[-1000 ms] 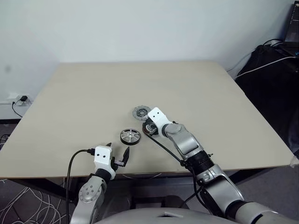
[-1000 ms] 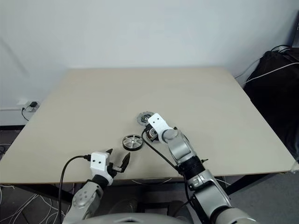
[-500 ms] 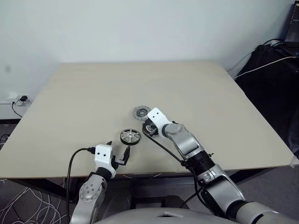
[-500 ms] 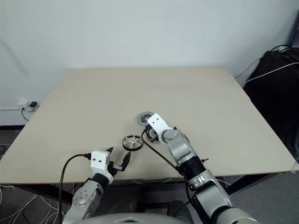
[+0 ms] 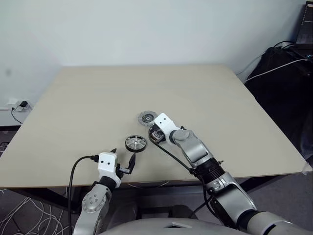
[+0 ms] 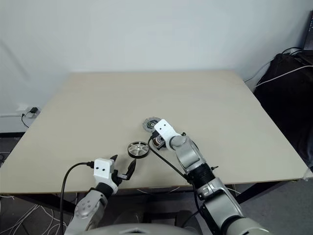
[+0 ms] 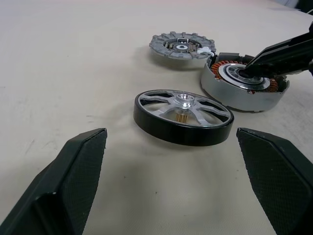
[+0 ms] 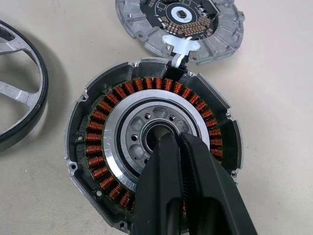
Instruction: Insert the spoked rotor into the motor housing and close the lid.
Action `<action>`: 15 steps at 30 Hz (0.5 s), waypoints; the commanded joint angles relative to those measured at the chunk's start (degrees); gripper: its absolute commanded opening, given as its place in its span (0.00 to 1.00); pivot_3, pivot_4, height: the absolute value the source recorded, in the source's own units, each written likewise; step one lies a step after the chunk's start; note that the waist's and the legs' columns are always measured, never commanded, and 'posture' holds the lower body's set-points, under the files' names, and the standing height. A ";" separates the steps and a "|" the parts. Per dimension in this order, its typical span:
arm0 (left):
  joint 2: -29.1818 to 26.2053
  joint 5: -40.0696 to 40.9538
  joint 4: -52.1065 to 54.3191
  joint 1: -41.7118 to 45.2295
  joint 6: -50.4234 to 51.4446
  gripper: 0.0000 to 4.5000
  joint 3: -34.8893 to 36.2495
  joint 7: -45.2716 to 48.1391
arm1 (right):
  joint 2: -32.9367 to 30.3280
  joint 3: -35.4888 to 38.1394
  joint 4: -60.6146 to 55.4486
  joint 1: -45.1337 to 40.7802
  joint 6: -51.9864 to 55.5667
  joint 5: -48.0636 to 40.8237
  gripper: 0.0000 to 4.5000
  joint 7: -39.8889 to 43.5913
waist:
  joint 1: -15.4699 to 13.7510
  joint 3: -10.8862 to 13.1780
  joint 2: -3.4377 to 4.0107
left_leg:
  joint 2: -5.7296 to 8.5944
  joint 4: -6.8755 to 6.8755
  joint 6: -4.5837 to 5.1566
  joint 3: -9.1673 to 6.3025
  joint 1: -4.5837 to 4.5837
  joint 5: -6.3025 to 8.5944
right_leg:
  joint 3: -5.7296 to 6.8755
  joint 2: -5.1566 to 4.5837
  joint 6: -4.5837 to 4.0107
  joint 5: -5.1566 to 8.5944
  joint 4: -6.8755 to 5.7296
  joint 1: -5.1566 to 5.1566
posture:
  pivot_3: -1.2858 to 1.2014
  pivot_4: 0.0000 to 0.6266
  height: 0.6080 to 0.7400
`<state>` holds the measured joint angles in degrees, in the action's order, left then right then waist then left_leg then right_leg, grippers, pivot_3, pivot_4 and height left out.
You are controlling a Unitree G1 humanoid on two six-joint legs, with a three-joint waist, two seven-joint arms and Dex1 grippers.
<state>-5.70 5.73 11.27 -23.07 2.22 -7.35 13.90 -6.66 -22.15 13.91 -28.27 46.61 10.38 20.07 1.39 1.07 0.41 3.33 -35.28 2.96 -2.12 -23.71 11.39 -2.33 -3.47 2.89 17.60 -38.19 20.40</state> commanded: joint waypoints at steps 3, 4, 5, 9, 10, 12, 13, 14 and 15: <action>0.09 0.46 -0.88 1.02 -2.08 1.00 0.24 0.63 | 0.23 0.59 -0.95 -0.15 -1.71 -0.46 0.03 0.11 | 0.01 0.01 0.00 | 0.00 0.00 0.00 0.00 0.00 0.00 | 0.00 0.00 0.00 0.00 0.00 0.01 | 0.52 0.00 1.00; 0.05 0.51 -1.44 1.09 -2.44 1.00 0.36 0.77 | 0.27 0.85 -1.48 0.03 -2.55 -0.78 0.03 0.26 | 0.01 0.01 0.00 | 0.00 0.00 0.00 0.00 0.00 0.00 | 0.00 0.00 0.00 0.00 0.00 0.01 | 0.52 0.00 1.00; 0.00 0.58 -1.98 1.17 -2.79 1.00 0.49 0.92 | 0.25 0.99 -2.06 0.11 -2.68 -1.00 0.03 0.47 | 0.02 0.01 0.00 | 0.00 0.00 0.00 0.00 0.00 0.00 | 0.00 0.00 0.00 0.00 0.00 0.01 | 0.52 0.00 1.00; -0.11 0.72 -3.07 1.37 -3.68 1.00 0.76 1.28 | 0.07 1.77 -4.11 0.71 -4.55 -1.96 0.03 0.87 | 0.04 0.03 0.00 | 0.00 0.01 0.00 0.00 -0.03 0.00 | 0.00 0.01 0.00 0.00 0.01 0.05 | 0.52 0.00 1.00; -0.11 0.74 -3.15 1.40 -3.77 1.00 0.80 1.33 | 0.04 2.23 -4.89 0.98 -5.26 -2.36 0.03 0.90 | 0.05 0.04 -0.01 | 0.00 0.01 0.00 0.00 -0.04 0.00 | 0.00 0.01 0.00 0.00 0.01 0.05 | 0.52 0.00 1.00; -0.08 0.72 -3.09 1.44 -3.75 1.00 0.82 1.37 | -0.05 3.08 -6.49 1.46 -5.63 -2.90 0.03 0.82 | 0.05 0.07 -0.01 | 0.00 0.01 0.00 0.00 -0.08 0.00 | -0.01 0.01 0.00 0.00 0.02 0.10 | 0.52 0.00 1.00; -0.05 0.69 -3.03 1.45 -3.72 1.00 0.78 1.34 | -0.05 3.42 -6.94 1.60 -5.54 -3.06 0.03 0.75 | 0.06 0.08 0.00 | 0.00 0.01 0.00 0.00 -0.12 0.00 | -0.01 0.01 0.00 0.00 0.02 0.13 | 0.52 0.00 1.00; 0.00 0.63 -2.90 1.46 -3.64 1.00 0.68 1.27 | -0.12 3.75 -7.45 1.77 -5.82 -3.10 0.03 0.51 | 0.03 0.07 0.00 | 0.00 0.01 0.00 0.00 -0.14 0.00 | -0.02 0.01 0.01 0.00 0.02 0.15 | 0.52 0.00 1.00; 0.03 0.58 -2.79 1.44 -3.58 1.00 0.59 1.21 | -0.12 4.08 -7.82 1.92 -5.99 -3.21 0.03 0.30 | -0.04 0.08 0.00 | 0.00 0.01 0.00 0.00 -0.14 0.00 | -0.01 0.01 0.01 0.00 0.02 0.14 | 0.52 0.00 1.00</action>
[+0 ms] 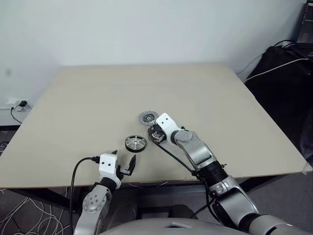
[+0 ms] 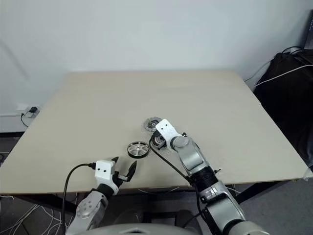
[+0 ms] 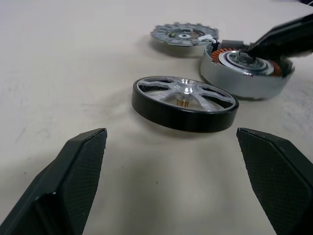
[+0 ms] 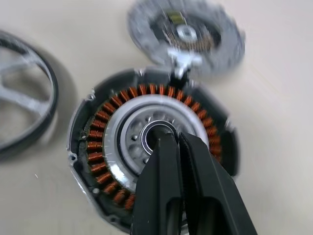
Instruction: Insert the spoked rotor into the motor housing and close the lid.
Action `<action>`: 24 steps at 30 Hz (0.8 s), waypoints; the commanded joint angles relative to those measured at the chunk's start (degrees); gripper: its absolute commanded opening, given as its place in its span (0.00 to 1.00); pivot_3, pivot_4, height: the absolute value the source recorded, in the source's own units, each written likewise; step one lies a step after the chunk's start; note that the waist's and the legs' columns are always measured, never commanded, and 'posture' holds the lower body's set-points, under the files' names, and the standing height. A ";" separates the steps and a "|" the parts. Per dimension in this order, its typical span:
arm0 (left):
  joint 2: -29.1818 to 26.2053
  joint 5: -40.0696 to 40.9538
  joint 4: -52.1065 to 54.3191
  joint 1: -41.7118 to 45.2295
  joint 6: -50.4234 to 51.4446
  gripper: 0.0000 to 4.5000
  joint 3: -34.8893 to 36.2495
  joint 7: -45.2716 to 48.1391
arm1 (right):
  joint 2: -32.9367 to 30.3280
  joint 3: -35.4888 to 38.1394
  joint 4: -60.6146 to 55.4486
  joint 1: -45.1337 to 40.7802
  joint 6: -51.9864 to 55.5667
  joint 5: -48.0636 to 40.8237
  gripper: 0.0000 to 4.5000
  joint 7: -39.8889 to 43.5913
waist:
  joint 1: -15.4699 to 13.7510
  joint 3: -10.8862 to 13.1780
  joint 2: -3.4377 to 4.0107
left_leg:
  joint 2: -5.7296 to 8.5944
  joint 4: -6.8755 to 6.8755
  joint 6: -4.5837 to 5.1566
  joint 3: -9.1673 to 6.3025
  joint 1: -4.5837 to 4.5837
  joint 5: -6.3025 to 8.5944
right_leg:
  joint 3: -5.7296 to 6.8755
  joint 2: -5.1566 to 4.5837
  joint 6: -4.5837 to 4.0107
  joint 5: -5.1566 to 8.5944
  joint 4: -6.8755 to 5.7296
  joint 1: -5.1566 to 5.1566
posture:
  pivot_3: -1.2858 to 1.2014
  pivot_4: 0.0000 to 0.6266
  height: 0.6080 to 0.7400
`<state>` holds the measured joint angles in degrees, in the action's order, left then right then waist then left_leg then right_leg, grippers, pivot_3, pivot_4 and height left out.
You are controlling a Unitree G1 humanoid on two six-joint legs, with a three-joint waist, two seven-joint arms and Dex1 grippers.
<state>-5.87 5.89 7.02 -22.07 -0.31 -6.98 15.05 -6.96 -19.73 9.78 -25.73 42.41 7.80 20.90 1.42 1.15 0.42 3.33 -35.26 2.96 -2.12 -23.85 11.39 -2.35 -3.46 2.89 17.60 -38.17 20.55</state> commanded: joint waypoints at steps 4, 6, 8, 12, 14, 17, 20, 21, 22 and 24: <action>0.32 0.25 1.77 0.36 -0.86 1.00 -0.14 -0.07 | 0.26 2.21 -4.34 -0.37 -1.41 -1.05 0.03 -0.94 | -0.17 0.00 0.00 | 0.00 0.00 0.00 0.00 0.00 0.00 | 0.00 0.00 0.00 0.00 0.01 -0.01 | 0.52 0.00 1.00; 0.44 0.12 2.67 0.17 -0.34 1.00 -0.50 -0.31 | 0.14 2.16 -3.95 -0.48 -0.60 -1.19 0.03 -0.80 | -0.20 0.00 -0.01 | 0.00 0.00 0.00 0.00 -0.01 0.00 | 0.01 -0.01 0.00 0.00 0.01 -0.01 | 0.52 0.00 1.00; 0.49 0.03 3.36 0.01 0.06 1.00 -0.71 -0.48 | -0.14 1.79 -3.37 -0.74 0.90 -1.32 0.03 -0.37 | -0.21 0.00 0.00 | 0.00 0.00 0.00 0.00 0.00 0.00 | 0.01 -0.01 0.00 0.00 0.01 -0.01 | 0.52 0.00 1.00; 0.50 -0.03 4.83 -0.44 0.99 1.00 -0.90 -0.76 | -0.72 1.19 -2.03 -1.73 4.20 -1.90 0.03 1.29 | -0.23 0.00 0.00 | 0.00 0.00 0.00 0.00 -0.01 0.00 | 0.01 -0.01 -0.01 0.01 0.02 -0.01 | 0.52 0.00 1.00; 0.51 -0.04 5.39 -0.58 1.44 1.00 -0.91 -0.88 | -0.41 2.03 -1.21 -2.28 5.31 -2.67 0.03 1.70 | -0.23 0.01 0.00 | 0.00 0.00 0.00 0.00 -0.01 0.00 | 0.01 -0.01 -0.02 0.01 0.03 -0.01 | 0.52 0.00 1.00; 0.50 -0.04 5.80 -0.64 1.77 1.00 -0.89 -1.05 | -0.41 2.28 -0.25 -2.79 5.67 -2.74 0.03 1.62 | -0.17 0.01 0.00 | 0.00 0.00 0.00 0.00 -0.01 0.00 | 0.01 -0.02 -0.02 0.01 0.03 -0.01 | 0.52 0.00 1.00; 0.47 -0.03 6.04 -0.61 1.98 1.00 -0.87 -1.19 | -0.11 2.75 0.29 -3.04 5.99 -3.43 0.03 1.69 | -0.16 0.01 0.00 | 0.00 0.00 0.00 0.00 0.00 0.00 | 0.01 -0.02 -0.01 0.01 0.02 -0.01 | 0.52 0.00 1.00; 0.45 -0.02 6.06 -0.59 2.03 1.00 -0.86 -1.21 | -0.04 2.83 0.44 -3.11 6.09 -3.57 0.03 1.72 | -0.15 0.01 0.00 | 0.00 0.00 0.00 0.00 0.00 0.00 | 0.01 -0.01 -0.01 0.00 0.02 -0.01 | 0.52 0.00 1.00; 0.43 -0.02 6.05 -0.56 2.05 1.00 -0.86 -1.22 | 0.01 2.85 0.67 -3.19 6.06 -3.64 0.03 1.70 | -0.13 0.01 0.01 | 0.00 0.00 0.00 0.00 0.00 0.00 | 0.01 -0.01 -0.01 0.00 0.02 -0.01 | 0.52 0.00 1.00; 0.40 0.01 6.02 -0.52 2.07 1.00 -0.84 -1.19 | 0.05 2.83 1.04 -3.30 5.94 -3.77 0.03 1.65 | -0.10 0.01 0.01 | 0.00 0.00 0.00 0.00 0.00 0.00 | 0.01 -0.01 -0.01 0.00 0.02 -0.01 | 0.52 0.00 1.00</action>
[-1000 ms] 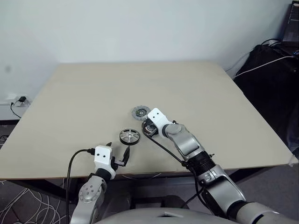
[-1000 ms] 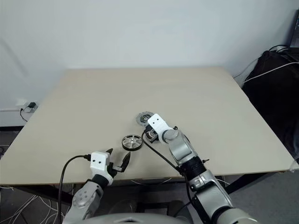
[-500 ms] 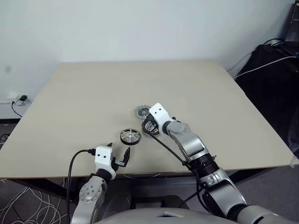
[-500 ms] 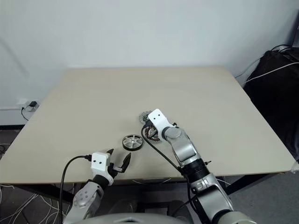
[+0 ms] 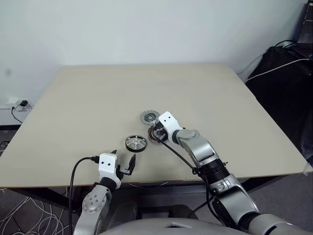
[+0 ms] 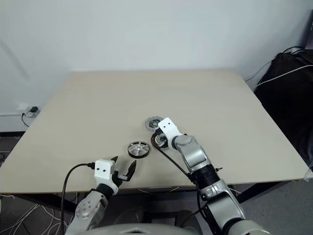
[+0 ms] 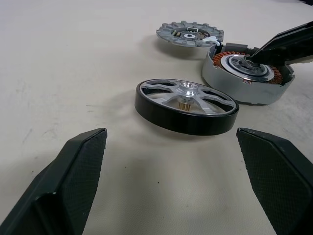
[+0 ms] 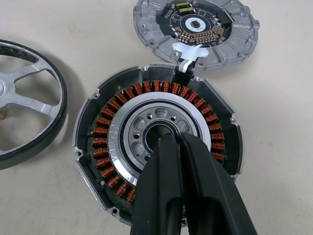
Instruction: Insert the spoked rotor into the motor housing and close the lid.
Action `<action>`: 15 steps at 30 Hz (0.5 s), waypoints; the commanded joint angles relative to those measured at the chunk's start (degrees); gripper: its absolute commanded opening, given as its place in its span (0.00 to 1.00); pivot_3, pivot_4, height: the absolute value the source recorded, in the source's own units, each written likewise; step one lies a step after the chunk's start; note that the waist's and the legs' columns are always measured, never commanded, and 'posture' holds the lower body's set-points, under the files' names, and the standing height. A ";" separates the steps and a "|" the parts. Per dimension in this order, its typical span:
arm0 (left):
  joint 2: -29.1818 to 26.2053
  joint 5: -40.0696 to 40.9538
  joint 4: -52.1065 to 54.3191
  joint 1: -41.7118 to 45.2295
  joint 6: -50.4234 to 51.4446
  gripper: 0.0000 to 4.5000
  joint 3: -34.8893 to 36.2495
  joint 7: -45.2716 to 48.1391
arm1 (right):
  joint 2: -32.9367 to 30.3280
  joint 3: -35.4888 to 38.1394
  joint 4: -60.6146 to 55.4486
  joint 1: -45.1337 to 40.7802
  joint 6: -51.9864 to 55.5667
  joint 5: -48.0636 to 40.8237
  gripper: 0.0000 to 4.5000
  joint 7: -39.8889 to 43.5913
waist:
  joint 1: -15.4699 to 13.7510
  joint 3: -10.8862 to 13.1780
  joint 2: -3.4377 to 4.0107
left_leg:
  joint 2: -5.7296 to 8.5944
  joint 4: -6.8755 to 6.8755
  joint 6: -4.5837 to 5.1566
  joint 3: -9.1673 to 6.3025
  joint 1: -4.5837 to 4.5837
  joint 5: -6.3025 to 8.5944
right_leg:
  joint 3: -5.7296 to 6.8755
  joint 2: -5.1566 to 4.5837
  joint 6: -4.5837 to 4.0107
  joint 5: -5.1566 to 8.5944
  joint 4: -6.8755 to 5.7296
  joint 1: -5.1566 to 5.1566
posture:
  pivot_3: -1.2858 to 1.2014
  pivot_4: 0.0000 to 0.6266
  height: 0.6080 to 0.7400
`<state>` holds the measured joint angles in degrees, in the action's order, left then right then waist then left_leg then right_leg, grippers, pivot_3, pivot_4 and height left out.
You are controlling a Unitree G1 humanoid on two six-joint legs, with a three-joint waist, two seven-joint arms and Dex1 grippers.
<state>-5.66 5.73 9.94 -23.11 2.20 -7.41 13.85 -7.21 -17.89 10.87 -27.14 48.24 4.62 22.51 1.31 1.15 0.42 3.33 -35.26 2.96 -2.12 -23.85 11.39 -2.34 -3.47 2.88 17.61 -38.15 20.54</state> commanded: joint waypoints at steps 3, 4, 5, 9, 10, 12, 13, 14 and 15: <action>0.09 0.22 2.65 0.57 -0.76 1.00 -0.29 0.18 | 0.37 0.90 0.29 -1.93 -0.10 -0.86 0.03 -0.08 | -0.01 0.00 0.00 | 0.00 0.00 0.00 0.00 0.00 0.00 | 0.00 0.00 0.00 0.00 0.00 0.01 | 0.52 0.00 1.00; 0.06 0.21 2.56 0.57 -0.82 1.00 -0.29 0.21 | 0.40 0.88 0.43 -1.96 -0.18 -0.89 0.03 -0.14 | -0.02 0.00 0.00 | 0.00 0.00 0.00 0.00 0.00 0.00 | 0.00 0.00 0.00 0.00 0.00 0.01 | 0.52 0.00 1.00; 0.04 0.20 2.53 0.56 -0.84 1.00 -0.30 0.22 | 0.44 0.88 0.58 -2.01 -0.27 -0.93 0.03 -0.19 | -0.03 0.00 0.00 | 0.00 0.00 0.00 0.00 -0.01 0.00 | 0.00 0.00 0.00 0.00 0.01 0.00 | 0.52 0.00 1.00; 0.08 0.11 2.48 0.50 -0.96 1.00 -0.41 0.16 | 0.49 0.88 0.99 -2.14 -0.53 -0.98 0.03 -0.26 | -0.03 0.00 0.00 | 0.00 0.00 0.00 0.00 -0.01 0.00 | 0.00 0.00 0.00 0.00 0.01 0.00 | 0.52 0.00 1.00; 0.10 0.10 2.43 0.49 -1.02 1.00 -0.40 0.15 | 0.50 0.84 1.13 -2.18 -0.60 -0.94 0.03 -0.31 | -0.03 0.00 0.00 | 0.00 0.00 0.00 0.00 -0.01 0.00 | 0.00 0.00 0.00 0.00 0.01 0.00 | 0.52 0.00 1.00; 0.09 0.14 2.29 0.48 -1.15 1.00 -0.34 0.19 | 0.46 0.78 1.48 -2.26 -0.74 -0.83 0.03 -0.40 | -0.03 0.00 0.00 | 0.00 0.00 0.00 0.00 0.00 0.00 | 0.00 0.00 0.00 0.00 0.01 0.00 | 0.52 0.00 1.00; 0.07 0.16 2.20 0.48 -1.22 1.00 -0.29 0.22 | 0.42 0.76 1.62 -2.29 -0.79 -0.80 0.03 -0.42 | -0.04 0.00 0.00 | 0.00 0.00 0.00 0.00 0.00 0.00 | 0.00 0.00 0.00 0.00 0.01 0.00 | 0.52 0.00 1.00; 0.05 0.20 2.08 0.49 -1.31 1.00 -0.23 0.27 | 0.33 0.75 1.72 -2.33 -0.81 -0.78 0.03 -0.39 | -0.03 0.00 0.00 | 0.00 0.00 0.00 0.00 0.00 0.00 | 0.00 0.00 0.00 0.00 0.01 -0.01 | 0.52 0.00 1.00; 0.03 0.23 1.94 0.51 -1.40 1.00 -0.18 0.30 | 0.24 0.74 1.77 -2.35 -0.81 -0.75 0.03 -0.37 | -0.03 0.00 0.00 | 0.00 0.00 0.00 0.00 0.00 0.00 | 0.00 0.00 0.00 0.00 0.01 0.00 | 0.52 0.00 1.00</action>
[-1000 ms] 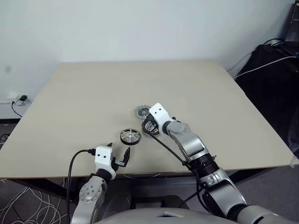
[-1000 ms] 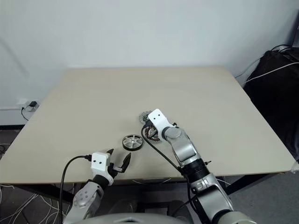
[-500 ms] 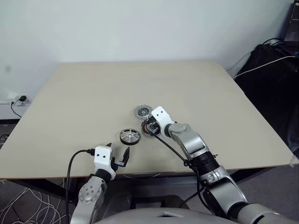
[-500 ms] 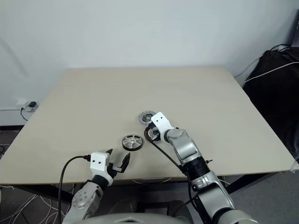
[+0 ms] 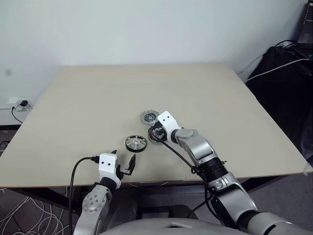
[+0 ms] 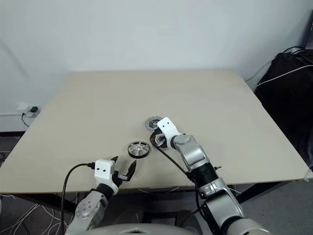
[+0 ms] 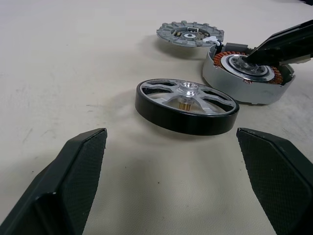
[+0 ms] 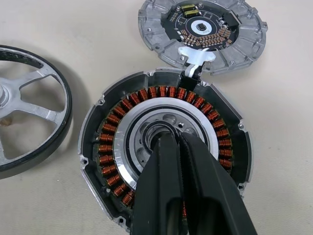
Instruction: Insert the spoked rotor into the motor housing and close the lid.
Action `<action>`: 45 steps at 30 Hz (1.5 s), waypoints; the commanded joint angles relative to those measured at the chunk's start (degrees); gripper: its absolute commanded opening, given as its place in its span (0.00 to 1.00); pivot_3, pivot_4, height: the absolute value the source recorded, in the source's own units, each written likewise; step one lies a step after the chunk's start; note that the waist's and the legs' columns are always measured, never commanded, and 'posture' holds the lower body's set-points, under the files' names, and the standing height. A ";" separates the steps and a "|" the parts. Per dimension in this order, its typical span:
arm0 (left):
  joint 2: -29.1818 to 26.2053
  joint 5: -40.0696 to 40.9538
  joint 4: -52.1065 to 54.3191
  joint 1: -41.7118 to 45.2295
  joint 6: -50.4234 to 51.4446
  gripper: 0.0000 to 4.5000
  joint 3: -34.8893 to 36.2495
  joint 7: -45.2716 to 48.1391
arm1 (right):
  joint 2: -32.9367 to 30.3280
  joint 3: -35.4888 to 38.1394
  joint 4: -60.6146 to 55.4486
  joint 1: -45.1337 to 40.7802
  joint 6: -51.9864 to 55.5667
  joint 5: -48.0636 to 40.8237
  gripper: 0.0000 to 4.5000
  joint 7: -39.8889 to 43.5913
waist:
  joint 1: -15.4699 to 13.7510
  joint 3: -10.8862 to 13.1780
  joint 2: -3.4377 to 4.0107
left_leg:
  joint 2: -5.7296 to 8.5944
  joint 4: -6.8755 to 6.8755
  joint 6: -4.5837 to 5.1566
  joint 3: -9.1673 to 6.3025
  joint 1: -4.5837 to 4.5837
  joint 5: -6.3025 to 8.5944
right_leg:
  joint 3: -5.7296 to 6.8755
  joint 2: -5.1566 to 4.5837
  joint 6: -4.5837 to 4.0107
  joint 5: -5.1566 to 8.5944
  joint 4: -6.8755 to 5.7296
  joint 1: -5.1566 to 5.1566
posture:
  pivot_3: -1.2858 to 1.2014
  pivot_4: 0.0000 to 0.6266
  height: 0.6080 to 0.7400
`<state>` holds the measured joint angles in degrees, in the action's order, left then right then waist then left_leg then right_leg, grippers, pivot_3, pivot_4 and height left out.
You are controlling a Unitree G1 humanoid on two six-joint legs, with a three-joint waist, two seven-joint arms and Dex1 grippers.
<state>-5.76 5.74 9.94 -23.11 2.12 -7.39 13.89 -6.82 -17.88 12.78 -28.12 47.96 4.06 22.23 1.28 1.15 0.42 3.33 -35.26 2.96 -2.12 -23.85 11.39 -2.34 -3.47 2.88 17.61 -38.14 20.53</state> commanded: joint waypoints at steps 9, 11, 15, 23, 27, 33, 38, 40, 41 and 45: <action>0.09 0.30 0.97 0.84 -1.81 1.00 -0.20 0.74 | -0.96 0.79 -1.02 -1.12 -0.14 -0.12 0.03 -0.12 | -0.02 0.00 0.00 | 0.00 0.00 0.00 0.00 -0.01 0.00 | 0.00 0.00 0.00 0.00 0.00 0.01 | 0.52 0.00 1.00; 0.13 0.29 0.87 0.95 -1.77 1.00 -0.24 0.82 | -1.05 0.84 -1.05 -1.12 -0.16 -0.12 0.03 -0.13 | -0.03 0.00 0.00 | 0.00 0.00 0.00 0.00 -0.01 0.00 | 0.00 0.00 0.00 0.00 0.00 0.01 | 0.52 0.00 1.00; 0.21 0.22 1.14 0.84 -1.60 1.00 -0.34 0.75 | -1.03 0.49 -1.13 -0.85 -0.32 -0.15 0.03 0.11 | -0.04 0.00 0.00 | 0.00 0.00 0.00 0.00 -0.01 0.00 | 0.00 0.00 0.00 0.00 0.00 0.01 | 0.52 0.00 1.00; 0.35 0.04 4.59 -0.05 0.54 1.00 -0.95 -0.06 | -0.72 0.63 -2.09 -0.71 -0.89 -0.54 0.30 0.48 | -0.03 0.00 0.00 | 0.00 0.00 0.00 0.00 -0.01 0.00 | 0.00 0.00 0.00 0.00 0.01 0.01 | 0.52 0.00 1.00; 0.23 0.12 5.85 -0.14 1.64 1.00 -1.13 -0.39 | -0.48 1.70 -3.86 -0.60 -1.49 -1.09 0.37 0.05 | -0.02 0.00 0.00 | 0.00 0.00 0.00 0.00 -0.01 0.00 | 0.00 0.00 0.00 0.00 0.00 0.00 | 0.52 0.00 1.00; 0.08 0.10 6.64 -0.27 1.98 1.00 -0.96 -0.62 | 1.08 4.84 -12.06 3.04 -6.31 -3.83 0.23 -0.99 | -0.08 0.00 0.00 | 0.00 0.02 0.00 0.00 -0.02 0.00 | 0.00 0.00 0.01 0.00 0.01 0.02 | 0.52 0.00 1.00; 0.17 0.54 7.19 -1.02 1.33 1.00 -0.33 -0.91 | 0.16 3.85 -19.59 9.42 -8.96 -5.03 0.01 -0.11 | -0.22 0.01 -0.01 | 0.00 0.03 0.00 0.00 -0.04 0.00 | 0.00 0.00 0.01 0.00 0.08 0.01 | 0.52 0.00 1.00; 0.68 1.35 7.32 -1.40 1.26 1.00 0.14 -1.18 | -0.69 3.09 -22.81 12.74 -11.57 -5.25 0.01 0.49 | -0.38 0.01 -0.02 | 0.00 0.03 0.01 0.00 -0.05 0.00 | 0.00 0.00 0.00 0.00 0.09 0.00 | 0.52 0.00 1.00; 1.02 1.94 7.37 -1.46 1.28 1.00 0.43 -1.29 | -1.12 2.75 -24.23 14.50 -13.56 -5.30 0.01 0.78 | -0.41 0.02 -0.03 | 0.00 0.03 0.01 0.00 -0.05 0.01 | 0.00 -0.02 0.00 0.01 0.11 0.00 | 0.52 0.00 1.00; 2.46 6.58 7.81 -1.54 3.68 1.00 1.86 -0.67 | -3.02 1.61 -28.12 21.06 -19.26 -5.10 0.01 1.30 | -0.53 0.07 -0.10 | 0.00 0.02 0.01 0.00 -0.07 0.01 | 0.00 -0.03 0.01 0.01 0.12 0.00 | 0.52 0.00 1.00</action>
<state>-4.12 9.75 14.51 -25.04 5.05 -6.14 12.67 -9.54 -15.93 -11.98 -7.55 31.73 -0.80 23.31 0.75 1.22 0.32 3.33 -35.24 2.97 -2.12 -23.92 11.40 -2.32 -3.50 2.90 17.62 -38.02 20.52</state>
